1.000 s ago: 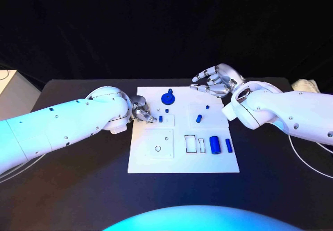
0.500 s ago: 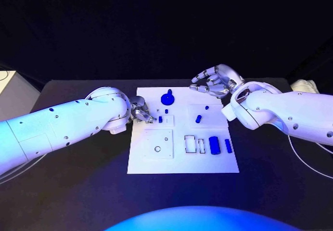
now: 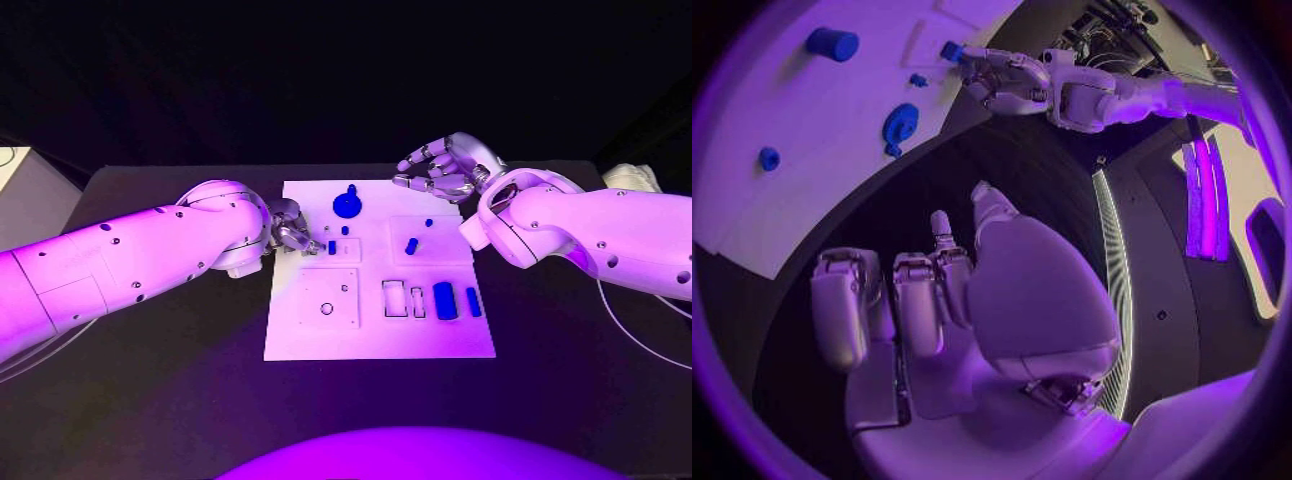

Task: Assemble the parts on the task board

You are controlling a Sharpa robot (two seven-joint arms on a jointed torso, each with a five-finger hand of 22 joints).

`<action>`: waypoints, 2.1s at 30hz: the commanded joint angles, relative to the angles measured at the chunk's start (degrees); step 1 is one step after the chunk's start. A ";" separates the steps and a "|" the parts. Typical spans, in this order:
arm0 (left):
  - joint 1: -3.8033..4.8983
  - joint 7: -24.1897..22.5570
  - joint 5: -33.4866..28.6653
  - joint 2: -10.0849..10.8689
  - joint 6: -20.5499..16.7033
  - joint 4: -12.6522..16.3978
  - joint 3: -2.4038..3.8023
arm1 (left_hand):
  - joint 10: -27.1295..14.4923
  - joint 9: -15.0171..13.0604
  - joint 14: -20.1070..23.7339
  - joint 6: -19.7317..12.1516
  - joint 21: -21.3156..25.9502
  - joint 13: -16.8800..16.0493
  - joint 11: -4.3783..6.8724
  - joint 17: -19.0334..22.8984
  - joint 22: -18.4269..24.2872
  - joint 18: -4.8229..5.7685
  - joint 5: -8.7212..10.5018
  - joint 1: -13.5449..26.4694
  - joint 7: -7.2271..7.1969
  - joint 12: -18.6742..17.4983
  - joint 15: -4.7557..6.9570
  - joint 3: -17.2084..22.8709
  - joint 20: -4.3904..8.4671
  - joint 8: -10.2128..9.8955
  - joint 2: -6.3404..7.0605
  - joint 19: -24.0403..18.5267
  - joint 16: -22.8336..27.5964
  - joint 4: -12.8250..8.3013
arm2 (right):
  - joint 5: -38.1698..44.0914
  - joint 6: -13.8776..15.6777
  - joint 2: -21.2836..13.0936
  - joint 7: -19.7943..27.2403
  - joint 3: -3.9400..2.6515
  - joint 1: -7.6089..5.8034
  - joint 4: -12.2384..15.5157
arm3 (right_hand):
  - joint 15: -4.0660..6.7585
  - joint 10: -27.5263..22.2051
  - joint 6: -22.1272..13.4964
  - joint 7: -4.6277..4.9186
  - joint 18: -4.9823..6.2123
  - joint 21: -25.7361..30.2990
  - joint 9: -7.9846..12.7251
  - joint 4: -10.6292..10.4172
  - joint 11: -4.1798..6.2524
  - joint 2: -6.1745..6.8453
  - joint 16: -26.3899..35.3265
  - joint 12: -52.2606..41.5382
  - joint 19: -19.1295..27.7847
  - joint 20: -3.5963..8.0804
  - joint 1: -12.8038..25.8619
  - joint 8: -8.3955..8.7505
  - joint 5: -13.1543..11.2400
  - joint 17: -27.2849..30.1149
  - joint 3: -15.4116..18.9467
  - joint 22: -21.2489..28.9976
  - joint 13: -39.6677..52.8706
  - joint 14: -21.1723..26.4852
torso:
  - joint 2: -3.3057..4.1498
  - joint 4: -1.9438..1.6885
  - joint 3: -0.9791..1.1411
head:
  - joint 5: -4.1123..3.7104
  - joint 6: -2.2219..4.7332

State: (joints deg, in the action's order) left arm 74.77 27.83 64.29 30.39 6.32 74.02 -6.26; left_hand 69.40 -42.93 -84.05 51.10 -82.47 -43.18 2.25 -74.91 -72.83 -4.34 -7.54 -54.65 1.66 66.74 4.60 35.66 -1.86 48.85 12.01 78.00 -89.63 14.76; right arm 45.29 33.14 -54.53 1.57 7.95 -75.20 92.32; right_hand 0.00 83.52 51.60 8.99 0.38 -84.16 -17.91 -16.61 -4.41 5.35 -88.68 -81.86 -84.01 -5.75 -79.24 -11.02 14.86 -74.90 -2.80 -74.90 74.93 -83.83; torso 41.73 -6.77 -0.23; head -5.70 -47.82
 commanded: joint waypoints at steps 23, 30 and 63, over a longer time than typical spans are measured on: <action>-0.32 0.18 -0.90 3.34 -2.76 2.97 0.97 | -0.25 1.38 -5.67 -0.16 0.54 0.72 -0.31 -14.23 0.28 0.28 1.46 1.47 0.07 0.19 0.25 -11.06 0.08 0.44 0.68 -0.46 0.08 2.05 | 0.04 -0.84 -0.08 0.48 0.01 0.15 0.03 | -0.01 -0.27 -0.05 0.16 1.07 0.19 0.08 -0.03 0.09 0.15 0.37 0.08 -3.44 -0.13 0.59 -0.27 0.38 -11.59 -0.40 -11.47 8.01 -5.28 | -0.03 -0.07 0.03 | -0.18 0.10; -0.32 -2.07 -3.17 4.30 -4.86 3.80 1.41 | -0.66 1.48 -5.43 -0.33 0.92 1.43 -0.34 -13.51 1.05 0.10 1.52 1.42 0.10 -0.17 0.24 -11.49 0.08 0.40 0.34 -1.02 0.46 2.01 | 0.03 -0.89 -0.10 0.48 0.02 0.18 0.02 | 0.00 -0.26 -0.04 0.15 1.06 0.18 0.09 -0.02 0.10 0.10 0.39 0.06 -3.45 -0.13 0.85 -0.29 0.41 -11.56 -0.44 -11.49 8.01 -5.27 | -0.05 -0.08 -0.03 | -0.16 0.21; -2.64 -6.41 -10.78 8.84 -18.62 8.37 1.97 | -12.51 8.37 -2.63 -8.33 4.71 12.04 -4.29 -7.04 6.94 -1.25 -0.52 -12.75 4.60 -4.98 -3.19 -3.48 -2.80 -5.01 1.77 -5.80 3.92 1.68 | -0.17 -0.56 -0.49 0.59 0.02 0.26 -0.03 | 0.00 -0.26 -0.04 0.15 1.06 0.18 0.09 -0.02 0.10 0.10 0.39 0.06 -3.45 -0.13 0.85 -0.29 0.41 -11.56 -0.44 -11.49 8.01 -5.27 | -0.27 -0.21 0.10 | -0.08 0.59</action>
State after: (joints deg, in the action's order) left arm 72.28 22.10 52.30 39.22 -7.65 82.00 -4.29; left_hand 57.11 -34.62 -84.04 43.01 -78.04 -31.18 -2.06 -74.91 -65.91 -5.23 -7.78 -67.50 6.24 61.50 1.91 31.76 -4.22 43.78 13.34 72.19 -86.08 16.43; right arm 45.16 32.93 -54.99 1.60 7.98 -74.97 92.28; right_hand 0.00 83.52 51.60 8.98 0.38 -84.17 -17.91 -16.61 -4.40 5.59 -88.55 -81.86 -84.01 -5.75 -78.87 -11.02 15.10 -74.92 -2.80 -74.91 74.93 -83.83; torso 41.54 -6.93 -0.16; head -5.81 -47.24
